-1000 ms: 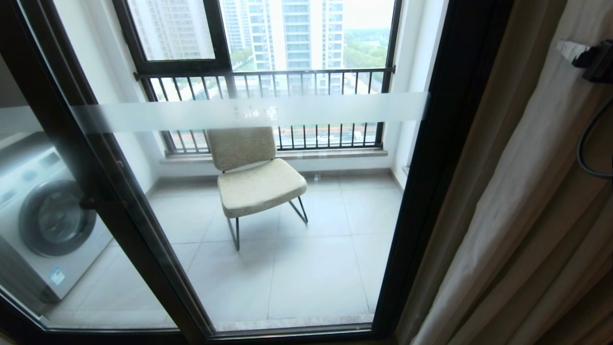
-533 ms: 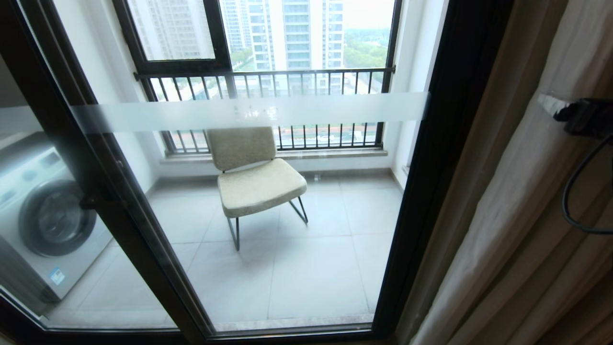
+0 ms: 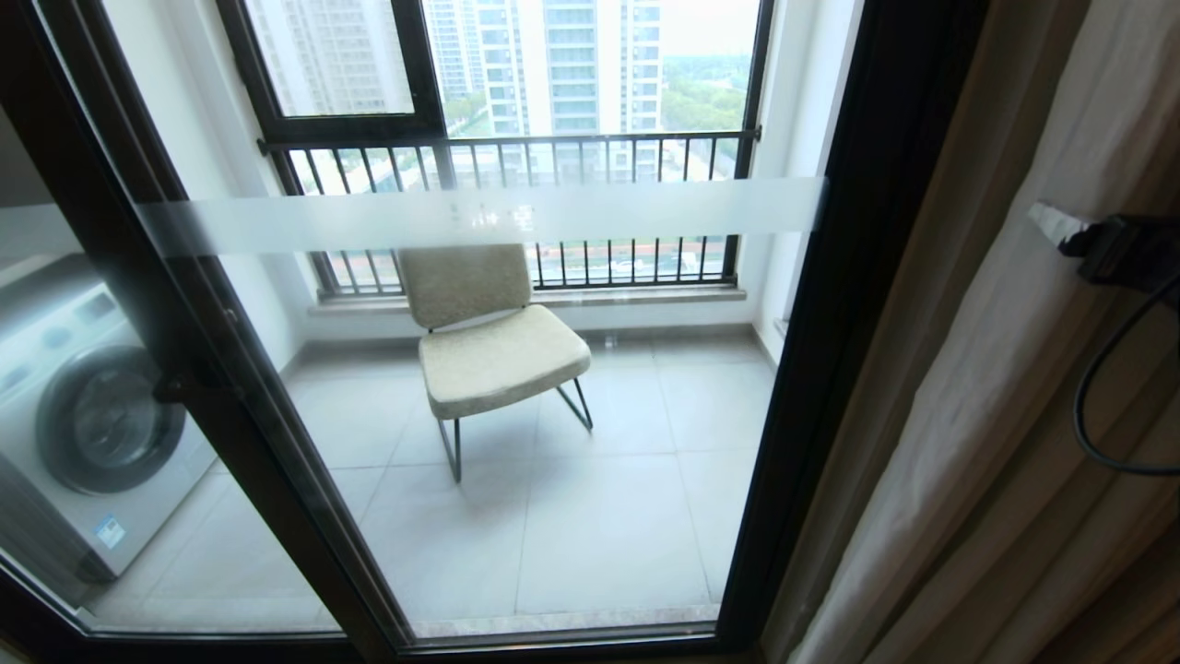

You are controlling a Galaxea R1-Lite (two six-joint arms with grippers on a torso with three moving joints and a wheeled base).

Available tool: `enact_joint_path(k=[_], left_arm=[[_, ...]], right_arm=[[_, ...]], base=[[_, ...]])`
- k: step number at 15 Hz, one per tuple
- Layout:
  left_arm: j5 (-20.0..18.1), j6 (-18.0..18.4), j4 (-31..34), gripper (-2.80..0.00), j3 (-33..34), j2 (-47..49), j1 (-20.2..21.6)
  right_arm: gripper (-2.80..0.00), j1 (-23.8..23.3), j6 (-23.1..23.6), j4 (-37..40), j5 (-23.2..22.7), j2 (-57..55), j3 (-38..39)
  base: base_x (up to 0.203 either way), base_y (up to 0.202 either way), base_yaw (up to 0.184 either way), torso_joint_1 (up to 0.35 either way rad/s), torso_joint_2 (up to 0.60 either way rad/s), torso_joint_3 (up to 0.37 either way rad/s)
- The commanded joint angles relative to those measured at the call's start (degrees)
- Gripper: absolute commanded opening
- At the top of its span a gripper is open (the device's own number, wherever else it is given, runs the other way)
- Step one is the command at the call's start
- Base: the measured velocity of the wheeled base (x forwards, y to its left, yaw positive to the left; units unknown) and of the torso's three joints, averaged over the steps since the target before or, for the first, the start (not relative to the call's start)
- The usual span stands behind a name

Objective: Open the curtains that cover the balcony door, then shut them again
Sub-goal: Close the inner curtains on both sides

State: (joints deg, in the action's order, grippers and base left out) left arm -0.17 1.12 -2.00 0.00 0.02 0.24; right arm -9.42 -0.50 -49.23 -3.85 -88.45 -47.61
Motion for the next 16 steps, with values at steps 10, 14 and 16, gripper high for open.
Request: enact_joint_path(k=[10,14,16], left_arm=[[0.0,0.0,0.0,-2.80,0.0,0.0,0.0],[0.0,0.0,0.0,-2.80,0.0,0.0,0.0],[0.0,0.0,0.0,-2.80,0.0,0.0,0.0]], right_arm=[[-2.80,0.5,-0.5,-4.2,0.1,-0.6,0.6],[-2.80,0.6,-0.6,-4.2,0.1,-0.1,0.4],[-2.80,0.6,-0.6,-4.2,0.1,0.3,0.5]], base=[[0.000,0.000,0.000,0.000,0.00,0.000],[0.000,0.000,0.000,0.000,0.00,0.000],[0.000,0.000,0.000,0.000,0.00,0.000]])
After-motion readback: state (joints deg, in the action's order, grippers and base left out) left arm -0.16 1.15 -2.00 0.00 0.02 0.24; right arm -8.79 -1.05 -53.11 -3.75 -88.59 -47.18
